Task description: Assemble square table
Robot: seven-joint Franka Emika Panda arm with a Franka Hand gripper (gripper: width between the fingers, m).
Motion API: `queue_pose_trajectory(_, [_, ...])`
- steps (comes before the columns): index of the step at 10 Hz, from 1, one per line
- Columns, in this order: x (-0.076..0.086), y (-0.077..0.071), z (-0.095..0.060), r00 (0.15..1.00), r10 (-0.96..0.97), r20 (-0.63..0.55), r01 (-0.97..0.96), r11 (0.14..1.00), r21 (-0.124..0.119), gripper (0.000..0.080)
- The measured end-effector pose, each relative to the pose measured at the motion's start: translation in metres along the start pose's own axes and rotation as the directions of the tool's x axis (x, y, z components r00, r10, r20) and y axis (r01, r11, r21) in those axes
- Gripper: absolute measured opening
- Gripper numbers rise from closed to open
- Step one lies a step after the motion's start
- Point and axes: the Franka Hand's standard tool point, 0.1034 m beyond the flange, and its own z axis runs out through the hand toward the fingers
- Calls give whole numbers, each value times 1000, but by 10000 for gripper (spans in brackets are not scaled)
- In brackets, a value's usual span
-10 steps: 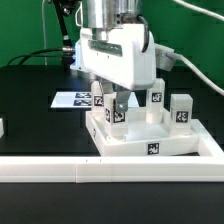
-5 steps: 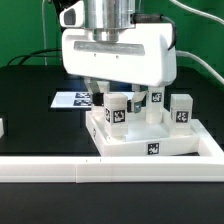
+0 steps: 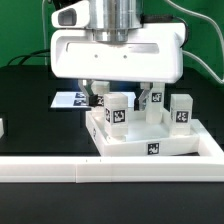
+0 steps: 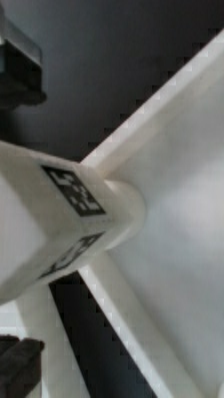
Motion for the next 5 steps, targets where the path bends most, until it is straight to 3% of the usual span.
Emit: queue_pose_trajectory(5, [0, 1, 0, 937, -350, 1, 350, 937, -8, 649])
